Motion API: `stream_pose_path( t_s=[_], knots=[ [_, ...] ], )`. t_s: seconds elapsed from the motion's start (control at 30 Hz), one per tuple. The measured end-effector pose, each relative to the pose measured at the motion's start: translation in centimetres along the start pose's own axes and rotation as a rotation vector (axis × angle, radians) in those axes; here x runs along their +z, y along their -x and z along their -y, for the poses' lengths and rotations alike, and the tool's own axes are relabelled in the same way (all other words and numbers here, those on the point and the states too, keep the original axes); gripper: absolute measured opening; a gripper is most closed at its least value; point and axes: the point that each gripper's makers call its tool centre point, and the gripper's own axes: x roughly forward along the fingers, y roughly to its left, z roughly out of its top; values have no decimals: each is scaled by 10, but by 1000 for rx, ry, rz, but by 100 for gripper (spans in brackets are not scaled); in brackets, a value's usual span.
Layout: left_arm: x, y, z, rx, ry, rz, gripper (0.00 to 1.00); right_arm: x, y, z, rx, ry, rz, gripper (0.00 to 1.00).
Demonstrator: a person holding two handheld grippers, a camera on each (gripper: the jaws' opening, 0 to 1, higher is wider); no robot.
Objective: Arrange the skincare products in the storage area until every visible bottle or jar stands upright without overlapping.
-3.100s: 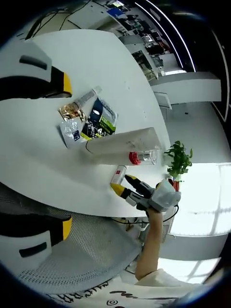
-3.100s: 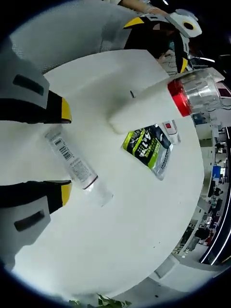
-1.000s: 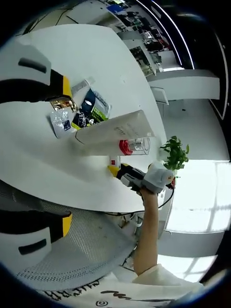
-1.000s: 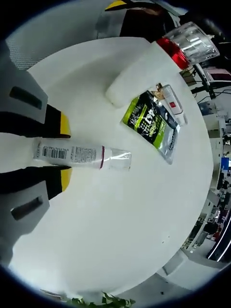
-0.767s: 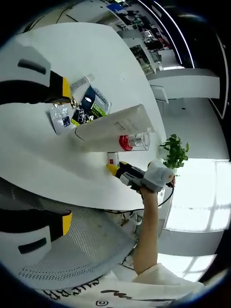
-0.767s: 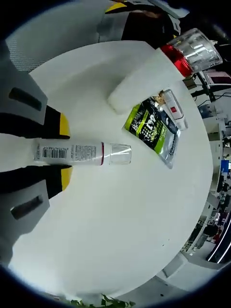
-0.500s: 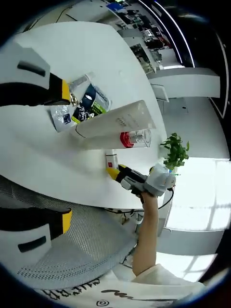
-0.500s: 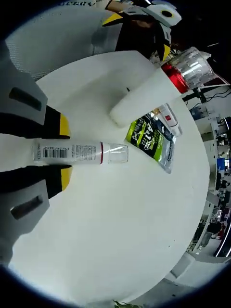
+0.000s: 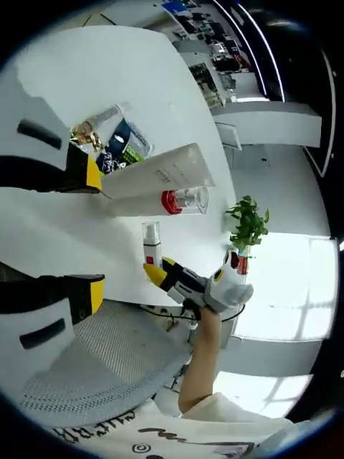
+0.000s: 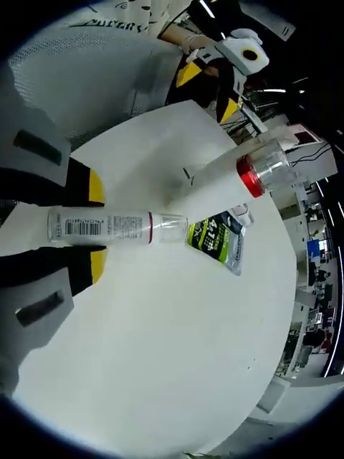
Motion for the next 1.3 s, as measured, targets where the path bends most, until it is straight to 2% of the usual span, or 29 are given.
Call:
stream_pose_path(
  t_s=[0.13, 0.33, 0.43, 0.6, 0.67, 0.83, 0.9, 1.03, 1.1, 1.3],
  knots=[
    [1, -1, 0, -6, 25, 11, 38, 10, 6, -15, 56, -15, 55, 20],
    [5, -3, 7, -42, 65, 36, 35, 24, 9, -41, 132, 13, 104, 20],
    [12, -4, 12, -76, 109, 73, 34, 34, 11, -60, 204, 27, 143, 20],
    [16, -8, 18, -111, 147, 85, 34, 52, 15, -85, 303, 37, 218, 20],
    [17, -9, 17, -112, 164, 99, 34, 57, 15, -88, 325, 50, 243, 20],
    [34, -7, 24, -189, 276, 192, 34, 61, 15, -100, 389, 68, 266, 20],
    [33, -8, 22, -180, 261, 190, 33, 63, 15, -104, 404, 68, 277, 20],
    [39, -6, 23, -199, 293, 227, 34, 68, 18, -118, 464, 75, 314, 20],
    [43, -5, 23, -207, 309, 251, 35, 71, 18, -118, 469, 73, 328, 20],
    [49, -4, 21, -216, 329, 277, 32, 78, 22, -129, 526, 75, 370, 20]
  ],
)
